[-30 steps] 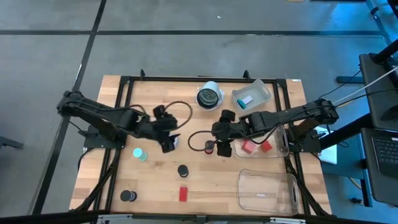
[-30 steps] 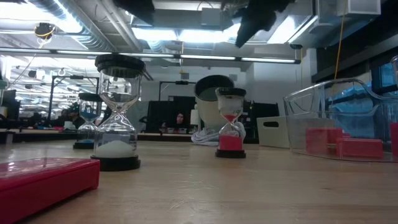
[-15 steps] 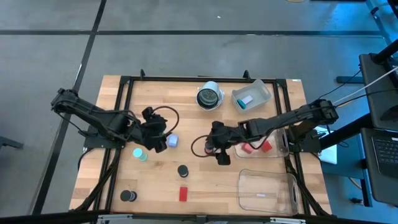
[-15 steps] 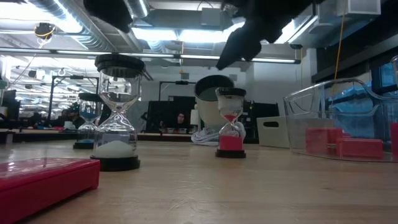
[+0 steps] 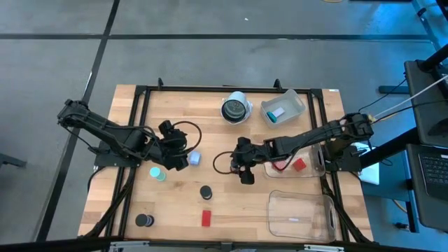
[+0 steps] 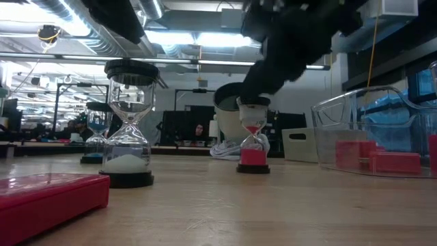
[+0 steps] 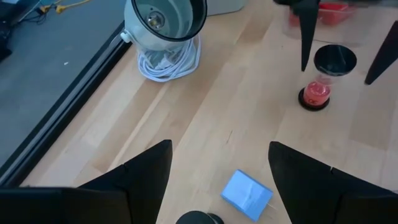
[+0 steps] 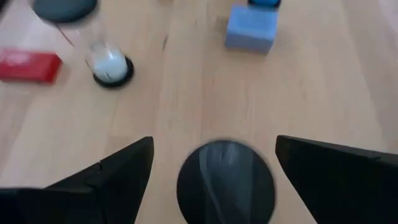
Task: Pick & Place Office items
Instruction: Put the red hourglass into the bottom transparent bin
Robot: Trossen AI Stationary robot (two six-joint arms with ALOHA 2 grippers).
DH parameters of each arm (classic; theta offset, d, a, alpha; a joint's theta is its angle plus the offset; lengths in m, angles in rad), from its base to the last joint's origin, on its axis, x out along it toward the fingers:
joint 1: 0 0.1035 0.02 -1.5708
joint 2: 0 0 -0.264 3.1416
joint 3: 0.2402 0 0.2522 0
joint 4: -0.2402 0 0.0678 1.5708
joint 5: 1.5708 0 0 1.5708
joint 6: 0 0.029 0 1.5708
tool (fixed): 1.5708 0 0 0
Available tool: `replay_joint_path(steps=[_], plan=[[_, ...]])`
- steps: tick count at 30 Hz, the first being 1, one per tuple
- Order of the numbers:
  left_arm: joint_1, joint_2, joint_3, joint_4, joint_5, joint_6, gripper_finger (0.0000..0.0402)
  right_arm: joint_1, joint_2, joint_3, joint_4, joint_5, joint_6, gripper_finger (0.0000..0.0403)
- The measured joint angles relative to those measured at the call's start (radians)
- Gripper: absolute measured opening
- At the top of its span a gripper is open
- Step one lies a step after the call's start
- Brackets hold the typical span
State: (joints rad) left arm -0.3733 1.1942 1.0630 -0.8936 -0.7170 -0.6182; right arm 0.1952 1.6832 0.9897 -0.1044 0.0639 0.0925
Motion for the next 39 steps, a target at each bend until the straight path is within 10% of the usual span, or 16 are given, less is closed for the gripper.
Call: replay_joint_path(steps=[28, 39], plan=[[0.0, 0.0, 0.0, -0.001, -0.023, 0.003, 0.0265, 0.0, 0.029, 0.001, -0.03, -0.002, 0.208, 0.0208], [0.0, 0.0, 0.0, -0.001, -0.026, 0.003, 0.0265, 0.058, -0.249, 0.001, -0.163, 0.033, 0.431, 0.021]])
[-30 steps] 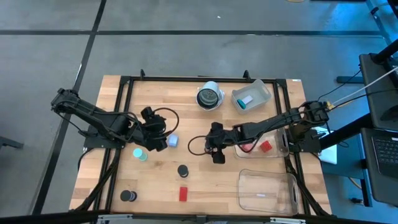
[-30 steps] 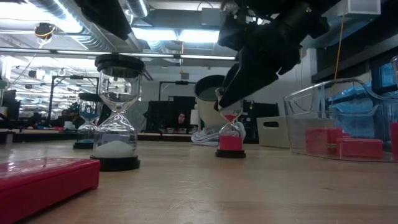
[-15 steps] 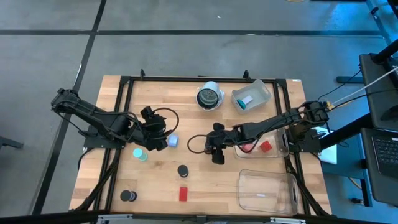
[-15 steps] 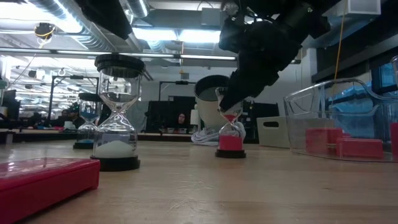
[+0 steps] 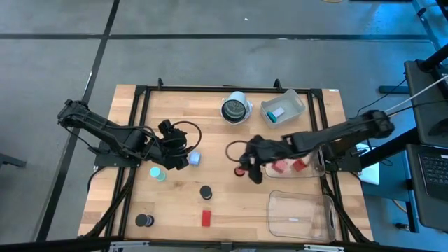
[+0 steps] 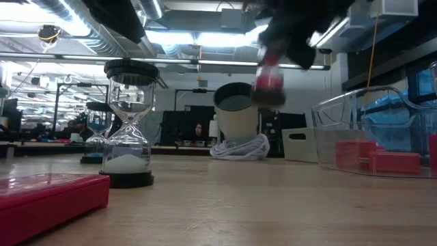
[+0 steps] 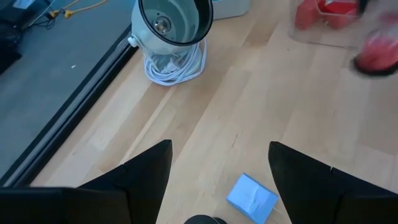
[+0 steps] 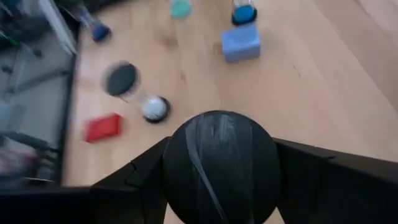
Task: Pick & Place Office items
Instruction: Put the red hourglass into the bottom transparent bin
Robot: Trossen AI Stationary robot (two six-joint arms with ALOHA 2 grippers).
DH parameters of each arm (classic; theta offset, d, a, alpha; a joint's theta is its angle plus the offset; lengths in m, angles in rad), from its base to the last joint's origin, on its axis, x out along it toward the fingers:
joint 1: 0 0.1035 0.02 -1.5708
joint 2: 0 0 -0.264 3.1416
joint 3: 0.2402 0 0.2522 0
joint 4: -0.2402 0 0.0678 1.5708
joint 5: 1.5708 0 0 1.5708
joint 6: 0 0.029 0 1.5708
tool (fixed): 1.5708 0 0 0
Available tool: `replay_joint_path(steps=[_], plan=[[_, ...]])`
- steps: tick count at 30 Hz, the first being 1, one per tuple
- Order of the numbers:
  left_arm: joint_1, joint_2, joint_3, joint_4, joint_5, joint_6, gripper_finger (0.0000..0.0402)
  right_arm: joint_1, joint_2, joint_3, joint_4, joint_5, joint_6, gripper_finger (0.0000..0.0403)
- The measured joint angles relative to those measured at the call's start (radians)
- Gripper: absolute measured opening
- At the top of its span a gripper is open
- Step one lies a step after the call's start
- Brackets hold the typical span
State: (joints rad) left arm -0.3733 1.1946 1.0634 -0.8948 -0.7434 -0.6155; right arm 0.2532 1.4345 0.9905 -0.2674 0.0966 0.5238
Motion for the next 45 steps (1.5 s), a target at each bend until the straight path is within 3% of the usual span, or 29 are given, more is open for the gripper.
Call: replay_joint_path(steps=[5, 9, 18, 25, 28, 34, 40, 45], plan=[[0.0, 0.0, 0.0, -0.001, -0.014, 0.0, 0.0265, 0.104, -0.144, 0.0, -0.131, 0.072, 0.241, 0.021], [0.0, 0.0, 0.0, -0.001, -0.026, 0.0, 0.0265, 0.252, -0.214, 0.0, -0.228, 0.159, 0.498, 0.0211], [0.0, 0.0, 0.0, -0.002, -0.112, 0.001, 0.0265, 0.616, -0.207, 0.001, -0.423, 0.337, 1.093, 0.0212], [0.003, 0.0, 0.0, -0.002, -0.157, 0.001, 0.0265, 0.755, -0.161, 0.0, -0.61, 0.28, 1.379, 0.0212], [0.003, 0.0, 0.0, -0.002, -0.159, 0.001, 0.0265, 0.777, -0.134, 0.0, -0.667, 0.261, 1.352, 0.0212], [0.003, 0.0, 0.0, -0.001, -0.164, 0.001, 0.0265, 0.781, -0.051, 0.0, -0.675, 0.262, 1.058, 0.0212], [0.003, 0.0, 0.0, -0.001, -0.165, 0.0, 0.0265, 0.781, 0.051, 0.0, -0.633, 0.256, 0.875, 0.0212], [0.003, 0.0, 0.0, 0.0, -0.184, -0.003, 0.0265, 0.781, 0.098, 0.0, -0.559, 0.357, 0.796, 0.0213]])
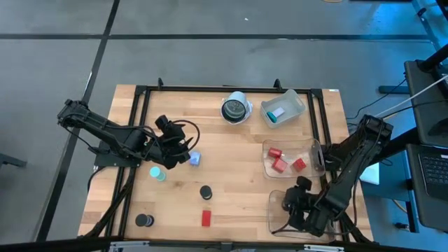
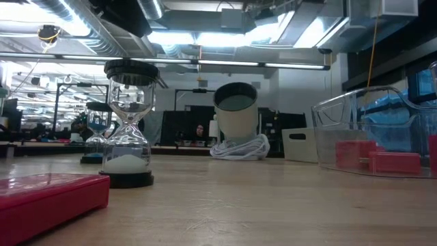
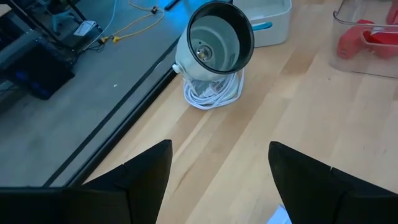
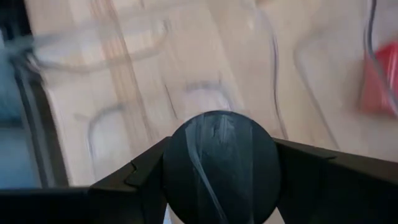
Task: Pick & Place Office items
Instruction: Put the red hourglass into the bottom transparent bin
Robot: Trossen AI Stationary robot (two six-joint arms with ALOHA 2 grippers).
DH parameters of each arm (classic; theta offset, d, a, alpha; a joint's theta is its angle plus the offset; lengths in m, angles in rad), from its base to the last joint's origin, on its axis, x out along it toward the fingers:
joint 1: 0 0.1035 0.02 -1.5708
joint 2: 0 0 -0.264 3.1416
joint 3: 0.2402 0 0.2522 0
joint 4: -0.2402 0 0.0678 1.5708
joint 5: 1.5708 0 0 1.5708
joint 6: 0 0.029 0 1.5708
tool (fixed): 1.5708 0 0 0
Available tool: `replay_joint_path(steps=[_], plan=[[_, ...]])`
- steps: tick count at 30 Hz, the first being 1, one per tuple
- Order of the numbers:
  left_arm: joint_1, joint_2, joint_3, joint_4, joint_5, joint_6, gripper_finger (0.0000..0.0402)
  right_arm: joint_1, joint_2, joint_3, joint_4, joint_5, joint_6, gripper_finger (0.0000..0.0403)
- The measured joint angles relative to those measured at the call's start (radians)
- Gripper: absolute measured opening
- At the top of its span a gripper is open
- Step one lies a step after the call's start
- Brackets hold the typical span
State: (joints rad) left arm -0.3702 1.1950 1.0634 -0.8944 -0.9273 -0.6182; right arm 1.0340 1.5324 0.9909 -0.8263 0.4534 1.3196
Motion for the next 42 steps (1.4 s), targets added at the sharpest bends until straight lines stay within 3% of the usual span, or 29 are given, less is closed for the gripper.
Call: replay_joint_path(steps=[7, 17, 28, 33, 42], plan=[[0.0, 0.0, 0.0, 0.0, -0.021, -0.027, 0.0265, 0.0, 0.001, 0.0, 0.034, 0.166, -0.065, 0.0213], [0.0, 0.0, 0.0, -0.001, -0.014, -0.026, 0.0265, 0.002, 0.078, 0.0, 0.152, 0.139, -0.066, 0.0213], [0.0, 0.0, 0.0, -0.001, -0.016, -0.024, 0.0265, 0.002, 0.106, 0.0, 0.154, 0.141, 0.003, 0.0215], [0.0, 0.0, 0.0, -0.001, -0.016, -0.023, 0.0265, 0.002, 0.107, 0.0, 0.148, 0.114, 0.109, 0.0246], [0.0, 0.0, 0.0, -0.001, -0.016, -0.023, 0.0265, -0.001, 0.08, 0.021, 0.088, 0.01, 0.134, 0.0322]])
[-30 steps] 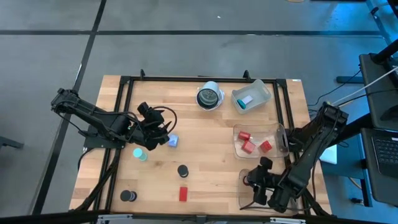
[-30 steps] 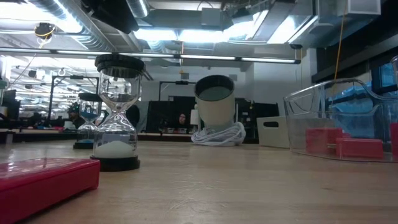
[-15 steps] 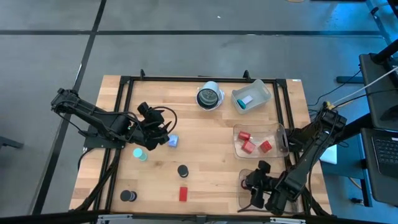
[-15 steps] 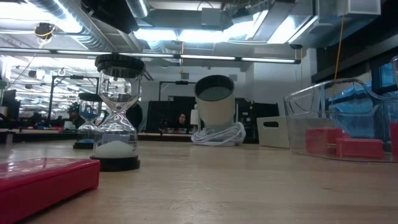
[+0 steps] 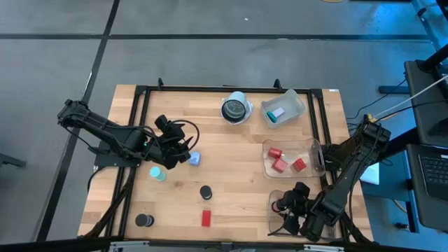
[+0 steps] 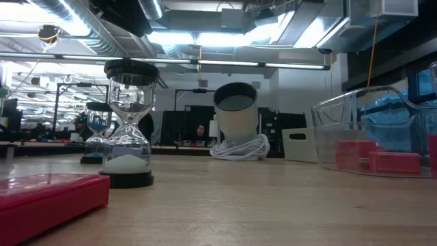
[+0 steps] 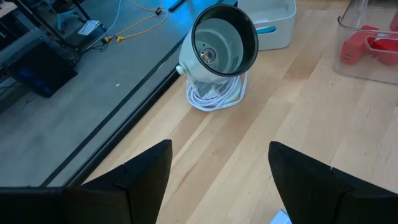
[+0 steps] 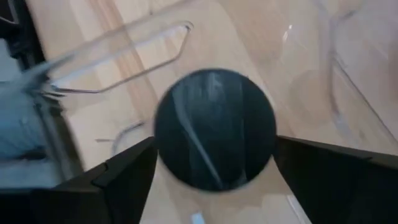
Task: Pick & Place Office items
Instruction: Put the red hourglass into the bottom transparent bin, then put the top blue hourglass into the bottom transparent bin
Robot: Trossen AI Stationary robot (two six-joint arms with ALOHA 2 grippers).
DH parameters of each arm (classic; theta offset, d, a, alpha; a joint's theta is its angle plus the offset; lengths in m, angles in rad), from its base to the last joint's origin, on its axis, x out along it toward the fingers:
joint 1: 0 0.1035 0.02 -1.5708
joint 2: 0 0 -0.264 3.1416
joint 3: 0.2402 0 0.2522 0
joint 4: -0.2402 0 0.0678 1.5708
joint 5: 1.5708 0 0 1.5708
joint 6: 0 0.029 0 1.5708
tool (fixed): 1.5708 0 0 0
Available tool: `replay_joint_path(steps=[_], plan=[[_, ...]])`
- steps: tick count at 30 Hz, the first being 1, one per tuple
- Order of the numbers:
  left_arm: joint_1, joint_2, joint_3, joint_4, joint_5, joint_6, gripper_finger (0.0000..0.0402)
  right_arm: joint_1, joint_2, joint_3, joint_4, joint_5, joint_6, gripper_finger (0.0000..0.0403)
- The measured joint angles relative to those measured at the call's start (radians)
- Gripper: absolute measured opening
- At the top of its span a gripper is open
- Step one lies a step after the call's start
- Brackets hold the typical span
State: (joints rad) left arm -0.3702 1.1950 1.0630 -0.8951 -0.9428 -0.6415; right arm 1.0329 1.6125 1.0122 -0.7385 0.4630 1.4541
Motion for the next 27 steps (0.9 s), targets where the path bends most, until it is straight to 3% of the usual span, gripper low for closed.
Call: replay_joint_path(steps=[8, 15, 18, 21, 27], plan=[[0.0, 0.0, 0.0, 0.0, 0.054, 0.0, 0.0265, -0.038, -0.09, 0.148, -0.219, 0.02, -0.08, 0.0338], [0.0, 0.0, 0.0, 0.0, 0.092, 0.0, 0.0265, -0.104, -0.098, 0.258, -0.235, 0.335, -0.338, 0.0339], [0.0, 0.0, 0.0, 0.0, 0.092, 0.0, 0.0265, -0.147, -0.098, 0.273, -0.229, 0.413, -0.412, 0.0339], [0.0, 0.0, 0.0, 0.001, 0.126, 0.0, 0.0265, -0.204, -0.098, 0.278, -0.226, 0.409, -0.437, 0.0339], [-0.015, 0.013, -0.001, 0.043, 0.419, 0.054, 0.0265, -0.312, -0.098, 0.278, -0.226, 0.28, -0.466, 0.0339]])
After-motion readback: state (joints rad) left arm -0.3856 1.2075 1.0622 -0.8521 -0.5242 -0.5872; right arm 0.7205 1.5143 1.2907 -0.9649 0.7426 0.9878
